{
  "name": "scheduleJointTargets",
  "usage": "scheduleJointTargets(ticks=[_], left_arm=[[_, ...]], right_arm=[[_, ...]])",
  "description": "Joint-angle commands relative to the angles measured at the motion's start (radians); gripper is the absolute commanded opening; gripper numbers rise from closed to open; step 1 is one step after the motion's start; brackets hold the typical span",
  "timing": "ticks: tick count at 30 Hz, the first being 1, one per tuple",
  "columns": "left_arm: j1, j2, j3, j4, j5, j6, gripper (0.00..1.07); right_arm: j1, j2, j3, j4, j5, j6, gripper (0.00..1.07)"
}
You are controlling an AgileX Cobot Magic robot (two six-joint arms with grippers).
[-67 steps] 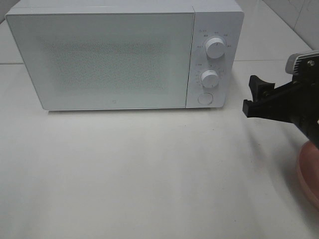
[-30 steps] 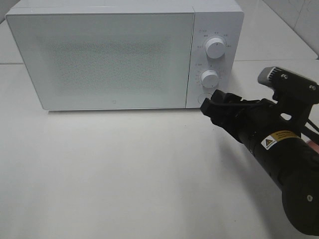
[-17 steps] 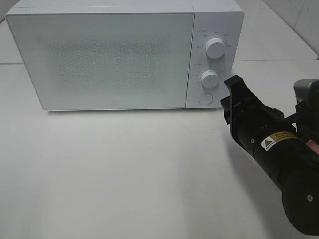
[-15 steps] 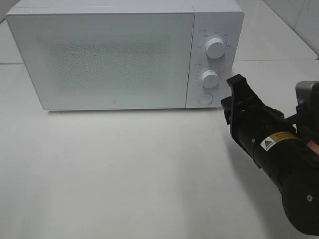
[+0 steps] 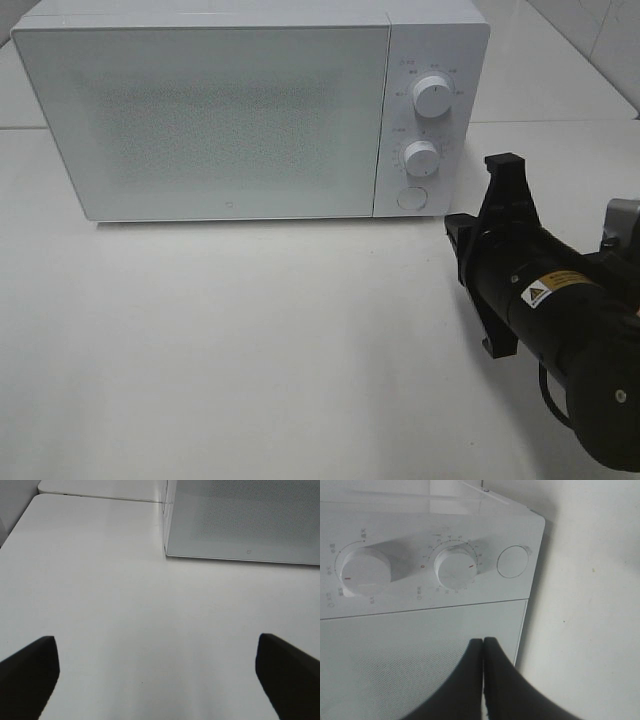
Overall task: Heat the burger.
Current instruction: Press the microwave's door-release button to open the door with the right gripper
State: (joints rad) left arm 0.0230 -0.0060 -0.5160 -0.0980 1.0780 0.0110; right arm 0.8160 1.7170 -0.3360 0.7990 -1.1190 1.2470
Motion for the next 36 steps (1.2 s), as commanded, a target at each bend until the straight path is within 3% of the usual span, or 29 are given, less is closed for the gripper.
scheduleJointTargets(ticks=[1, 11, 22, 36], left_arm=[[0.005, -0.023, 0.000, -0.010, -0.010, 0.001, 1.02], [0.005, -0.023, 0.000, -0.010, -0.010, 0.001, 1.02], [0.005, -0.023, 0.000, -0.010, -0.010, 0.001, 1.02], [0.005, -0.019, 0.000, -0.010, -0.010, 0.001, 1.02]], right_arm=[[0.002, 0.000, -0.010, 0.032, 0.039, 0.009, 0.00], [-0.002, 0.058, -0.047, 0.075, 0.076, 0.001, 0.00], [-0.002, 0.189, -0.180, 0.073, 0.098, 0.008, 0.00], [-0.152, 0.229, -0.321, 0.017, 0.192, -0.094, 0.00]])
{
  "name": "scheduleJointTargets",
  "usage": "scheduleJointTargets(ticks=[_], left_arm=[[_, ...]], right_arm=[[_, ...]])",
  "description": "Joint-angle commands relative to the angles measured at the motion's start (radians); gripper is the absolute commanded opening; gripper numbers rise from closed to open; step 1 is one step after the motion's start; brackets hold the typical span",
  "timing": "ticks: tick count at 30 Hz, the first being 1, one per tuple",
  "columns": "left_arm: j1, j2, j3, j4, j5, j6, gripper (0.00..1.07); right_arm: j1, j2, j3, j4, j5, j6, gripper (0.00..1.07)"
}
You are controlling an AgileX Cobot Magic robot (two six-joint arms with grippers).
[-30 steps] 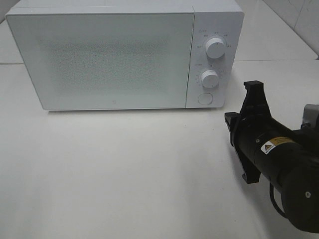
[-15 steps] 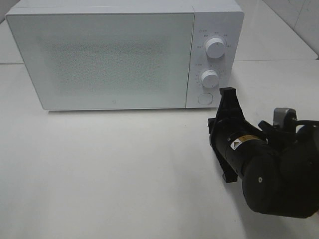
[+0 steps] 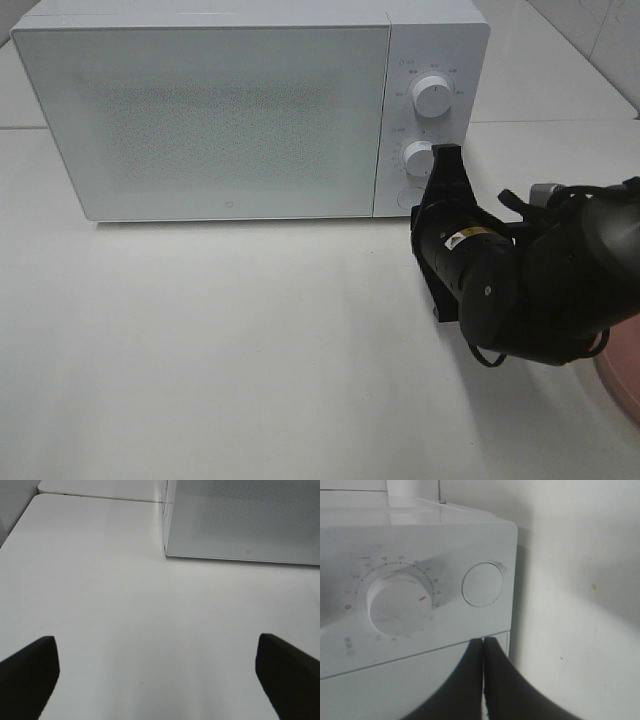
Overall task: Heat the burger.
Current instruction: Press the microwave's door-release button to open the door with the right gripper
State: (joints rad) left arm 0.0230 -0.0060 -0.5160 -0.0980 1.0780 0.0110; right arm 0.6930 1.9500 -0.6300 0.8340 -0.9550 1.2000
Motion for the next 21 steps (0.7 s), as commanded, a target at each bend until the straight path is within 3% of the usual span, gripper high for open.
scheduleJointTargets(ticks=[1, 7, 21], left_arm=[[0.005, -0.019, 0.000, -0.010, -0.010, 0.001, 1.02], [0.005, -0.019, 0.000, -0.010, -0.010, 0.001, 1.02], [0.005, -0.019, 0.000, -0.010, -0.010, 0.001, 1.02]], right_arm=[[-0.029, -0.004, -0.027, -0.018, 0.028, -0.047, 0.00], [-0.065, 0.056, -0.072, -0.087, 0.034, -0.009, 0.00], [-0.098, 0.136, -0.152, -0.087, 0.024, 0.020, 0.00]])
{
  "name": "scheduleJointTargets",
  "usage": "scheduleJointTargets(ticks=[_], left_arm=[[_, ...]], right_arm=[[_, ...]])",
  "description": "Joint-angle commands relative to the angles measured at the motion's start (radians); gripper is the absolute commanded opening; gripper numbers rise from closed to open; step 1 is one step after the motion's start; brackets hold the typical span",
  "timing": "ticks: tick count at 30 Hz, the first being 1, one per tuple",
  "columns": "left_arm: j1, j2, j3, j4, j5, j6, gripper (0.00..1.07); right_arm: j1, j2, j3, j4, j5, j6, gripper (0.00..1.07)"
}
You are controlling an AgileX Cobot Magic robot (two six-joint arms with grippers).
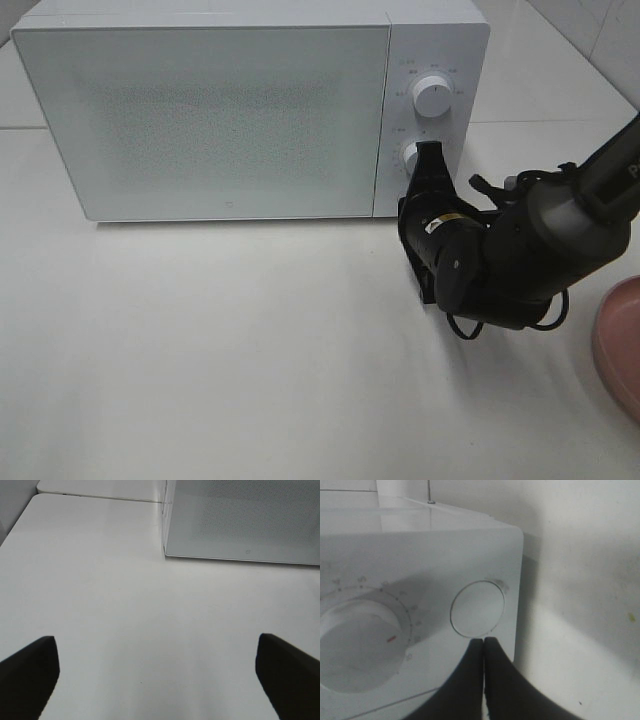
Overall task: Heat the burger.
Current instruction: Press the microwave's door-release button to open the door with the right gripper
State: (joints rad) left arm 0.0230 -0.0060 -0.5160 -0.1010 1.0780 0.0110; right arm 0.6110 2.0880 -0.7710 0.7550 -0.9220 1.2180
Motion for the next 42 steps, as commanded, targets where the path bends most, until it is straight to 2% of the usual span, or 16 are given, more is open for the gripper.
scheduleJointTargets(ticks=[1, 42], left_arm=[[0.005, -0.019, 0.000, -0.007, -0.010, 0.001, 1.02], [0.005, -0.019, 0.000, -0.005, -0.010, 0.001, 1.02]], right_arm=[[-0.026, -0.002, -0.018, -0.009, 0.007, -0.007, 0.00], [-0.052, 0.064, -0.134, -0.004, -0.010, -0.012, 0.00]])
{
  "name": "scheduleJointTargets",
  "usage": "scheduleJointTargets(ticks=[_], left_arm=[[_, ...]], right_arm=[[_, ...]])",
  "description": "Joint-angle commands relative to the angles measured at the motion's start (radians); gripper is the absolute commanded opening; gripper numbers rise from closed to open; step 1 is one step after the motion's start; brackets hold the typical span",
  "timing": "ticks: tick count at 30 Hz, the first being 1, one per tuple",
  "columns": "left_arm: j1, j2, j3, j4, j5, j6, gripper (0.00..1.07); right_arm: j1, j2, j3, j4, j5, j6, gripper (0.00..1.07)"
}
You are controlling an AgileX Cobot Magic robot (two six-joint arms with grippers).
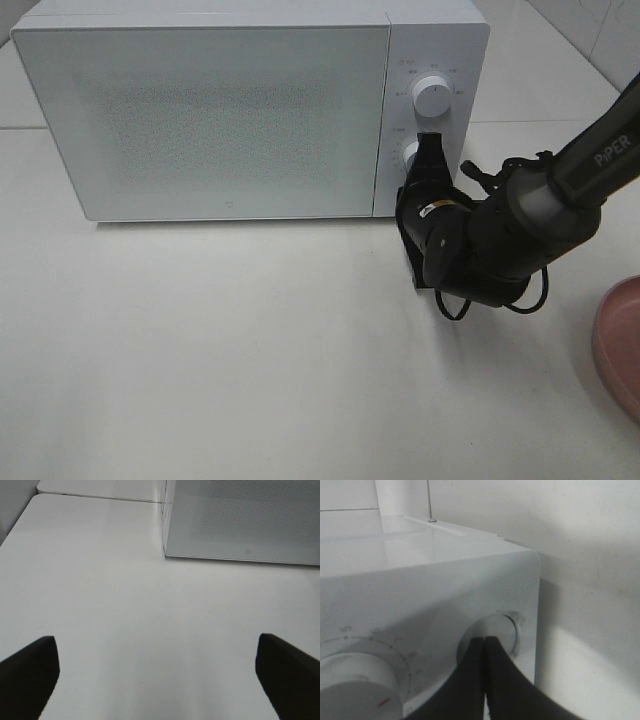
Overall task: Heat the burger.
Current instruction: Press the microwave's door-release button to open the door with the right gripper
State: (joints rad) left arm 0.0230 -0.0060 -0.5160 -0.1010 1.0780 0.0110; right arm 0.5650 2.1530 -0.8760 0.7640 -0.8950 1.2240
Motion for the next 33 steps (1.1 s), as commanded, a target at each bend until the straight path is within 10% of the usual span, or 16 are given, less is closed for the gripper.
scheduleJointTargets(ticks=[1, 33], left_arm=[[0.005, -0.019, 0.000, -0.005, -0.010, 0.001, 1.02], [0.005, -0.019, 0.000, -0.005, -0.010, 0.001, 1.02]], right_arm=[[-0.006, -0.001, -0.032, -0.010, -0.050, -0.026, 0.00], [-0.030, 0.051, -0.168, 0.029, -0.149, -0.135, 0.00]])
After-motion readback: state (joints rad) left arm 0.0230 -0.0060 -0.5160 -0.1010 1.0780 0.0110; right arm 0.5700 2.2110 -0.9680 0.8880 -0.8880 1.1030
